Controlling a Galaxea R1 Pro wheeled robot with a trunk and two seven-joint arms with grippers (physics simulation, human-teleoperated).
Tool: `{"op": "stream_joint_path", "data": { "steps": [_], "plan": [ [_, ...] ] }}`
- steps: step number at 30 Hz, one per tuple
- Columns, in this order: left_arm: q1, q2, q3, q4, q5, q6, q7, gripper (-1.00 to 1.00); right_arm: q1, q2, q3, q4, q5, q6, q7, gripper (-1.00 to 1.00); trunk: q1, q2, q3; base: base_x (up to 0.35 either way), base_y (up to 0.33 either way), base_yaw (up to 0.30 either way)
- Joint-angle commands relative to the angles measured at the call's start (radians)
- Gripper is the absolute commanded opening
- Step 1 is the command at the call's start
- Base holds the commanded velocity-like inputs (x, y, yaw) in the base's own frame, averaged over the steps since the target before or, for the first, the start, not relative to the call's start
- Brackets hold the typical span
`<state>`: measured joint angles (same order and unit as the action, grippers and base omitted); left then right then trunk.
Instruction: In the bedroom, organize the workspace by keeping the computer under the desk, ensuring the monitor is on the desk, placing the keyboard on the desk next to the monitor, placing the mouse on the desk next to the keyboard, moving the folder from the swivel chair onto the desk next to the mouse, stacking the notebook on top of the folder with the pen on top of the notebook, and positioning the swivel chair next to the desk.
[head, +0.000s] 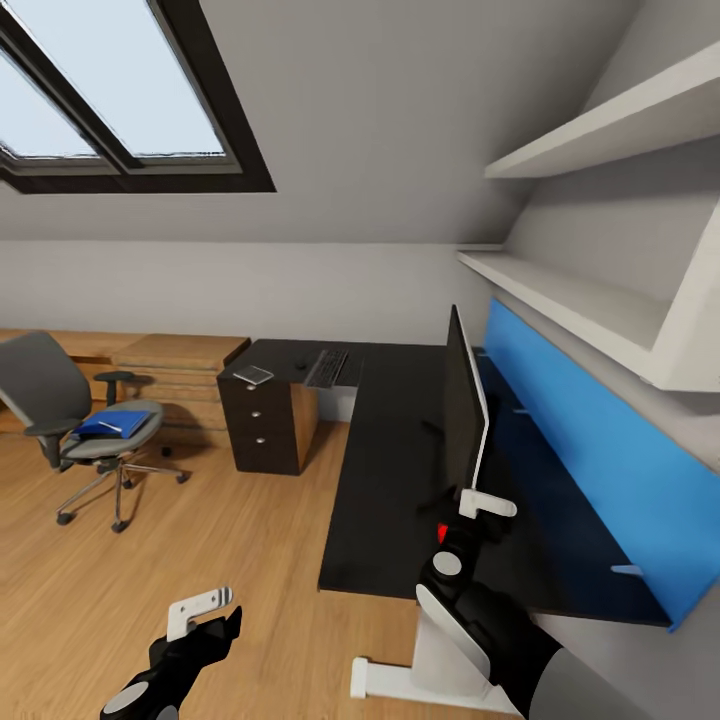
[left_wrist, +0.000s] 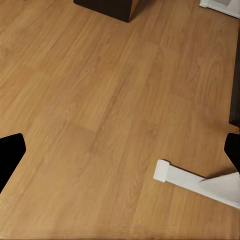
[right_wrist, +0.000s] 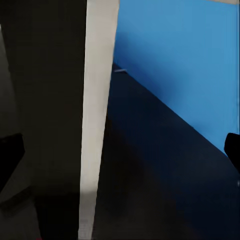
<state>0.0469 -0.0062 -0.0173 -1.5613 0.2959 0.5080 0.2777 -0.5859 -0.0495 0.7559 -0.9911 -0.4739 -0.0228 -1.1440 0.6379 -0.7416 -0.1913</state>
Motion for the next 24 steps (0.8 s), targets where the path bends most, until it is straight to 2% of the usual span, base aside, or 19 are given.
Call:
{"op": "stream_joint_path", "data": {
  "steps": [1,9,19,24],
  "plan": [
    [0.0,0.0,-0.001,-0.002,0.011,0.003,0.009,1.0,-0.002,-0.002,0.005,-0.001,-0.008,-0.002,-0.005,1.0,0.0,-0.001,-0.001,-0.287,0.0,0.0],
    [0.0,0.0,-0.001,-0.002,0.009,0.003,0.009,1.0,-0.002,-0.001,0.005,0.001,-0.009,-0.002,0.001,1.0,0.0,-0.001,-0.001,-0.294,-0.082,0.0],
    [0.0,0.001,-0.001,-0.002,0.009,0.003,0.009,1.0,-0.002,-0.001,0.005,0.013,-0.009,-0.003,0.004,1.0,0.0,-0.001,-0.001,-0.046,-0.051,0.0],
    [-0.001,0.002,-0.001,-0.002,0.009,0.003,0.009,1.0,-0.002,-0.001,0.005,0.017,-0.009,-0.003,0.014,1.0,0.0,-0.001,-0.001,-0.232,-0.003,0.0]
  ]
}}
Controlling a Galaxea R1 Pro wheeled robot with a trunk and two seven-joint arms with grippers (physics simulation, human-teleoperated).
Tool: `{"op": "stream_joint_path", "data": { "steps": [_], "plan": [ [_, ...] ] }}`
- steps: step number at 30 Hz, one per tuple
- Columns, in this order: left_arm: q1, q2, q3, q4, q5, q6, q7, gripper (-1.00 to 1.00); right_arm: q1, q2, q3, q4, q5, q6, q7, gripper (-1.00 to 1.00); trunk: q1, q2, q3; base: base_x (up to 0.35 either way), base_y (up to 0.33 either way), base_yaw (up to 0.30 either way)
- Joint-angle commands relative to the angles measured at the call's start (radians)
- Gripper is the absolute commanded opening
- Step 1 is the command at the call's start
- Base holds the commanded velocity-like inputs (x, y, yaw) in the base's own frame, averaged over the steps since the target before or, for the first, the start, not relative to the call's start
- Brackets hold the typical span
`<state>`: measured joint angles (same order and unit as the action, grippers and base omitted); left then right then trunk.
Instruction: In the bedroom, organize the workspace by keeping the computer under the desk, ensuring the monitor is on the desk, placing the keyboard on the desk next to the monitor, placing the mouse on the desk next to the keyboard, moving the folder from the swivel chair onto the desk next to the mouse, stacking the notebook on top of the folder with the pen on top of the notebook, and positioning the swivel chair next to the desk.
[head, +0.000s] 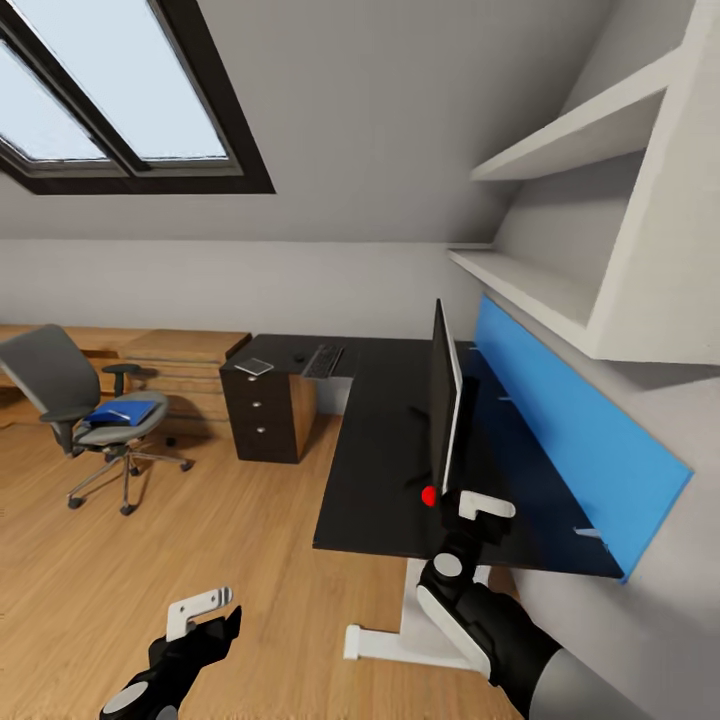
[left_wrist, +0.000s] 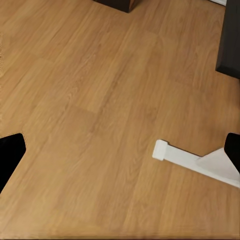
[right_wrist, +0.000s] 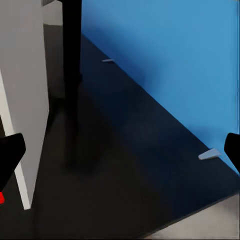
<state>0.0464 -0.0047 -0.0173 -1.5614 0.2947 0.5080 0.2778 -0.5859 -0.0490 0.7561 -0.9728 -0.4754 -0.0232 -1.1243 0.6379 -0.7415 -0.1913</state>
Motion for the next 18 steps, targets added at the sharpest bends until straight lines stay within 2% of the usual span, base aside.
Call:
{"op": "stream_joint_path", "data": {
  "steps": [1,6,8,9,12,13,16,18],
  "plan": [
    [0.0,0.001,-0.001,-0.002,0.011,0.003,0.009,1.0,-0.002,-0.001,0.005,0.006,-0.008,-0.003,0.001,1.0,0.0,-0.001,-0.001,-0.306,-0.001,0.0],
    [0.0,0.002,0.0,0.004,0.012,0.003,0.009,1.0,-0.002,0.005,0.007,0.045,-0.009,-0.015,0.014,1.0,0.0,-0.001,-0.001,-0.325,0.0,0.0],
    [0.0,0.003,-0.001,0.027,0.011,0.003,0.009,1.0,-0.002,0.008,0.009,0.056,-0.008,-0.047,0.018,1.0,0.0,-0.001,-0.001,-0.334,0.002,0.0],
    [0.0,0.003,-0.001,0.066,0.012,0.002,0.008,1.0,-0.002,0.009,0.009,0.06,-0.008,-0.081,0.022,1.0,0.0,-0.001,-0.001,-0.336,0.039,0.0],
    [0.0,0.003,-0.001,0.175,0.011,-0.006,0.006,1.0,-0.001,0.009,0.01,0.061,-0.007,-0.094,0.022,1.0,0.0,-0.001,-0.001,-0.337,0.066,0.0],
    [0.0,0.003,-0.001,0.295,0.01,-0.01,0.006,1.0,0.019,0.008,0.011,0.065,-0.006,-0.097,0.022,1.0,0.0,-0.001,-0.001,-0.315,0.16,0.0],
    [0.001,0.003,-0.002,0.37,0.009,-0.013,0.005,1.0,0.042,0.005,0.01,0.072,-0.007,-0.098,0.024,1.0,0.0,-0.001,-0.001,-0.27,0.211,0.0],
    [0.0,0.003,-0.003,0.456,0.008,-0.033,0.004,1.0,0.068,0.006,0.011,0.125,-0.007,-0.101,0.027,1.0,0.0,-0.001,-0.001,-0.163,0.28,0.0]
  ]
}}
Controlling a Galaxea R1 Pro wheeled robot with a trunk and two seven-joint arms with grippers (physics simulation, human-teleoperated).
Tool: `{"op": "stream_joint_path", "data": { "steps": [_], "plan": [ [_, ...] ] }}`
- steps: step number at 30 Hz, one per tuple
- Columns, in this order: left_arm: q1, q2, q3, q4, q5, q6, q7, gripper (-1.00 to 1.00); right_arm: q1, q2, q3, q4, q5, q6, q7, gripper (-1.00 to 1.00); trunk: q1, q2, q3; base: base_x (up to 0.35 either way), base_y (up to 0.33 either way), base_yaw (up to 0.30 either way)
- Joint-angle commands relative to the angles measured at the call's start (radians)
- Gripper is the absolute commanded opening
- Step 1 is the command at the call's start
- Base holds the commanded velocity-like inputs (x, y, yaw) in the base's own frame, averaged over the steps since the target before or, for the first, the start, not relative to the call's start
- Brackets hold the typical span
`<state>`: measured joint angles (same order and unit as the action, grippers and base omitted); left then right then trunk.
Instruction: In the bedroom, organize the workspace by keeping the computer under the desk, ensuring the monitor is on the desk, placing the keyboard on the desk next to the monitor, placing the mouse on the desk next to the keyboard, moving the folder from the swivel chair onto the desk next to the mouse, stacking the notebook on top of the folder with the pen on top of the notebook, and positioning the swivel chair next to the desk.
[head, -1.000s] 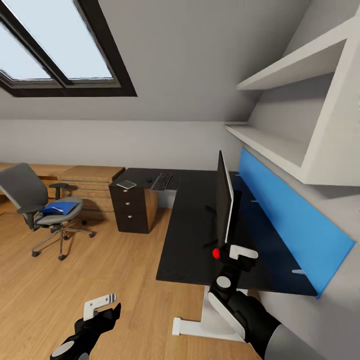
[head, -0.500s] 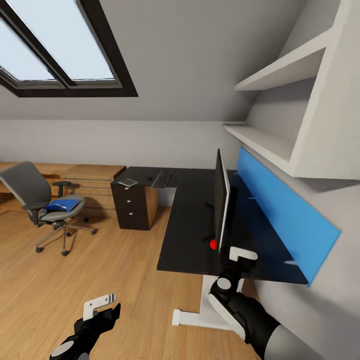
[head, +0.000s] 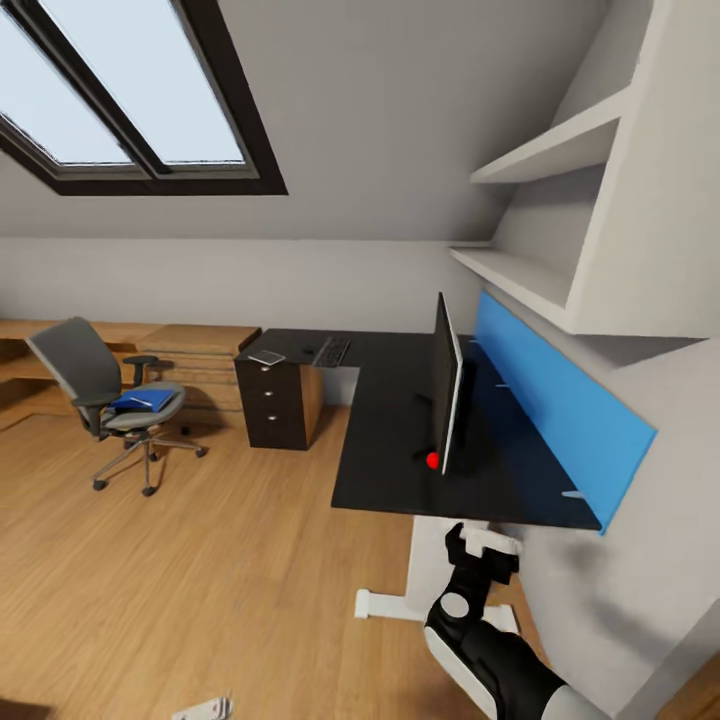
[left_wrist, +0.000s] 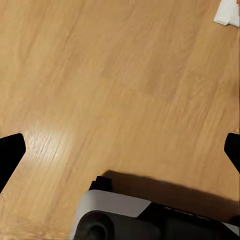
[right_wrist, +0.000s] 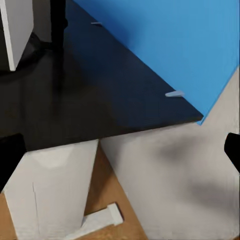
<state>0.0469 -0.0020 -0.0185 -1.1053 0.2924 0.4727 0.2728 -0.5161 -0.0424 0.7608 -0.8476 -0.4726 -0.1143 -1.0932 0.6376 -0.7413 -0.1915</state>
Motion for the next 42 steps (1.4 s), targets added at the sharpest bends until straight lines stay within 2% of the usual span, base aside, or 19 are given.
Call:
{"op": "stream_joint_path", "data": {
  "steps": [1,4,6,8,10,12,13,17,19,20,21,24,25,28,30,34,42],
  "plan": [
    [0.0,0.0,-0.003,0.014,0.01,-0.008,0.009,1.0,0.003,0.0,0.007,0.018,-0.01,-0.013,-0.001,1.0,0.0,-0.001,-0.001,-0.11,0.297,0.0],
    [0.0,0.0,-0.01,0.073,0.01,-0.069,0.007,1.0,0.019,0.006,0.012,0.099,-0.01,-0.041,0.036,1.0,0.0,-0.001,-0.001,-0.062,0.312,0.0],
    [-0.001,0.0,-0.023,0.122,0.01,-0.123,0.007,1.0,0.031,0.014,0.014,0.167,-0.011,-0.081,0.094,1.0,0.0,-0.001,-0.001,0.016,0.324,0.0],
    [-0.001,0.001,-0.046,0.166,0.01,-0.169,0.007,1.0,0.044,0.02,0.015,0.244,-0.012,-0.126,0.168,1.0,0.0,-0.001,-0.001,0.083,0.322,0.0],
    [0.0,0.002,-0.077,0.209,0.01,-0.22,0.007,1.0,0.053,0.026,0.017,0.353,-0.012,-0.176,0.276,1.0,0.0,-0.001,-0.001,0.134,0.308,0.0],
    [0.0,0.002,-0.088,0.229,0.01,-0.241,0.007,1.0,0.055,0.027,0.018,0.406,-0.013,-0.197,0.332,1.0,0.0,-0.001,-0.001,0.13,0.244,0.0],
    [-0.001,0.002,-0.098,0.249,0.01,-0.258,0.007,1.0,0.056,0.028,0.017,0.453,-0.014,-0.216,0.39,1.0,0.0,-0.001,-0.001,0.078,0.142,0.0],
    [-0.001,0.002,-0.123,0.283,0.01,-0.298,0.008,1.0,0.058,0.028,0.014,0.547,-0.021,-0.262,0.52,1.0,0.0,-0.001,-0.001,0.042,0.077,0.0],
    [0.0,0.002,-0.132,0.297,0.011,-0.324,0.008,1.0,0.059,0.029,0.013,0.592,-0.05,-0.279,0.573,1.0,0.0,-0.001,-0.001,0.017,0.031,0.0],
    [0.0,0.002,-0.134,0.303,0.011,-0.334,0.008,1.0,0.059,0.029,0.013,0.606,-0.066,-0.283,0.585,1.0,0.0,-0.001,-0.001,0.01,0.019,0.0],
    [0.0,0.002,-0.137,0.322,0.011,-0.356,0.008,1.0,0.059,0.028,0.012,0.631,-0.105,-0.288,0.603,1.0,-0.004,0.006,0.002,0.007,0.012,0.0],
    [0.0,0.002,-0.141,0.359,0.011,-0.394,0.007,1.0,0.059,0.028,0.012,0.666,-0.168,-0.293,0.619,1.0,-0.015,0.027,0.011,0.004,0.008,0.0],
    [-0.001,0.001,-0.142,0.385,0.011,-0.418,0.007,1.0,0.059,0.027,0.012,0.686,-0.201,-0.295,0.625,1.0,-0.019,0.034,0.014,0.002,0.004,0.0],
    [-0.001,0.001,-0.143,0.43,0.01,-0.455,0.007,1.0,0.059,0.028,0.012,0.727,-0.243,-0.293,0.631,1.0,-0.031,0.055,0.024,0.001,0.002,0.0],
    [-0.001,0.0,-0.145,0.448,0.01,-0.469,0.007,1.0,0.059,0.028,0.012,0.78,-0.259,-0.289,0.633,1.0,-0.038,0.069,0.03,0.0,0.0,0.0],
    [-0.001,0.001,-0.145,0.454,0.01,-0.473,0.007,1.0,0.07,0.025,0.011,0.856,-0.264,-0.288,0.635,1.0,-0.054,0.097,0.043,0.0,0.0,0.0],
    [-0.001,0.003,-0.144,0.458,0.013,-0.476,0.008,1.0,0.083,0.025,0.011,0.871,-0.264,-0.289,0.636,1.0,-0.084,0.153,0.068,0.0,0.0,0.0]
  ]
}}
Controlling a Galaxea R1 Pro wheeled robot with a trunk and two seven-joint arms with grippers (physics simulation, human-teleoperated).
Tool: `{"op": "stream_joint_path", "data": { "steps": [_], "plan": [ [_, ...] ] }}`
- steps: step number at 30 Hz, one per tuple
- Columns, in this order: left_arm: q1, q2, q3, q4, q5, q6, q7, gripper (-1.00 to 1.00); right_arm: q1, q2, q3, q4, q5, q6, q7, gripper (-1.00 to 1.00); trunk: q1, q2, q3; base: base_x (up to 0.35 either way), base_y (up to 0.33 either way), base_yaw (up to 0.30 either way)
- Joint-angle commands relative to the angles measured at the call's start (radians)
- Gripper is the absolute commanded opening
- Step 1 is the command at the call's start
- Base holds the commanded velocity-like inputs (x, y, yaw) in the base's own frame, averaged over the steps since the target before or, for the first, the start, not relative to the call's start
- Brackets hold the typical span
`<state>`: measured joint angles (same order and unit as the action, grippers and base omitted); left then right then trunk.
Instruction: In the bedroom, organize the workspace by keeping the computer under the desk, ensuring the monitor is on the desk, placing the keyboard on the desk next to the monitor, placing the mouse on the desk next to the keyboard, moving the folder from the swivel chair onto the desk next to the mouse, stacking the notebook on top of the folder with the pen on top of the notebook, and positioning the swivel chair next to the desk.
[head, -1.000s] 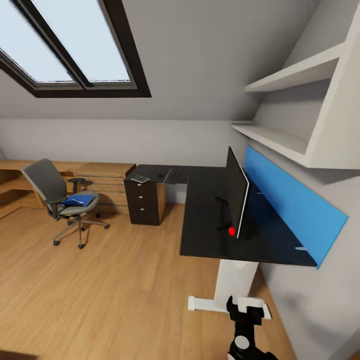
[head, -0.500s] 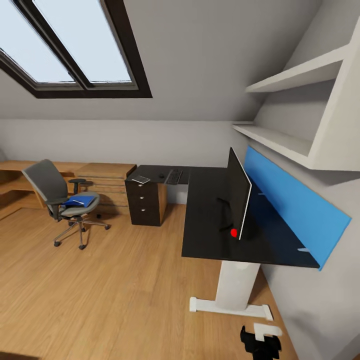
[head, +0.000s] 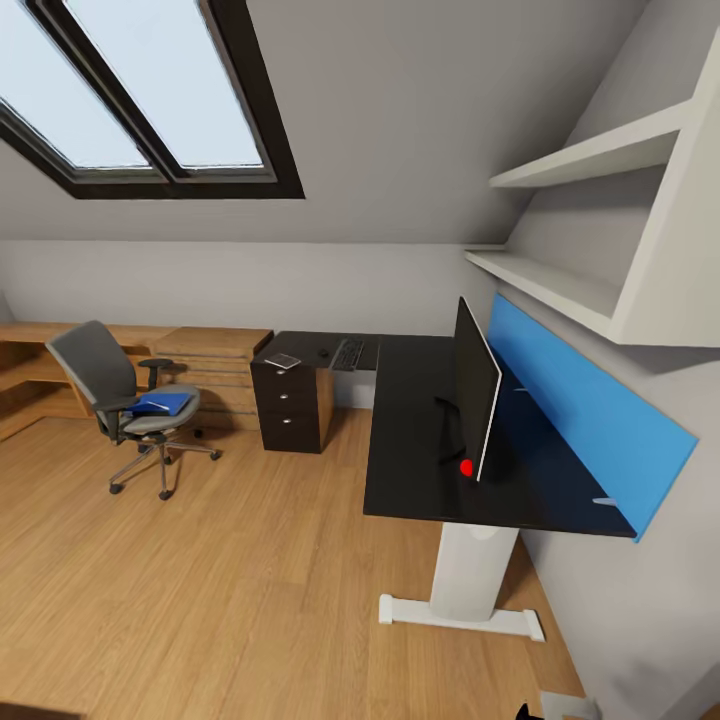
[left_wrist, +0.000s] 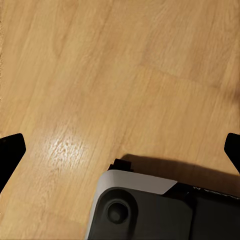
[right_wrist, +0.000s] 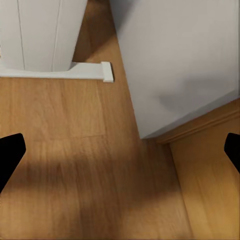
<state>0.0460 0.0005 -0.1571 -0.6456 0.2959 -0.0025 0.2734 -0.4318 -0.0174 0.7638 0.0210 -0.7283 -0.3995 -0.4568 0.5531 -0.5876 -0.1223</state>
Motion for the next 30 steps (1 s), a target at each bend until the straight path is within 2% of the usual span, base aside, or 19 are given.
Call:
{"op": "stream_joint_path", "data": {
  "steps": [1,12,27,30],
  "plan": [
    [0.0,0.001,-0.006,-0.002,0.009,-0.001,0.008,1.0,-0.001,0.001,0.009,0.002,-0.008,-0.004,0.0,1.0,-0.004,0.006,0.002,0.0,0.0,0.0],
    [0.0,0.002,-0.004,-0.002,0.009,-0.002,0.007,1.0,-0.001,0.002,0.008,0.002,-0.008,-0.004,0.0,1.0,-0.046,0.083,0.036,0.0,0.0,0.0],
    [0.0,0.001,-0.004,-0.001,0.008,-0.003,0.007,1.0,-0.001,0.002,0.008,0.002,-0.008,-0.004,0.0,1.0,-0.046,0.083,0.036,0.0,0.002,0.0],
    [0.0,0.001,-0.004,0.0,0.008,-0.003,0.007,1.0,-0.001,0.007,0.011,0.002,-0.01,-0.005,0.013,1.0,-0.046,0.083,0.036,0.0,0.195,0.0]
  ]
}}
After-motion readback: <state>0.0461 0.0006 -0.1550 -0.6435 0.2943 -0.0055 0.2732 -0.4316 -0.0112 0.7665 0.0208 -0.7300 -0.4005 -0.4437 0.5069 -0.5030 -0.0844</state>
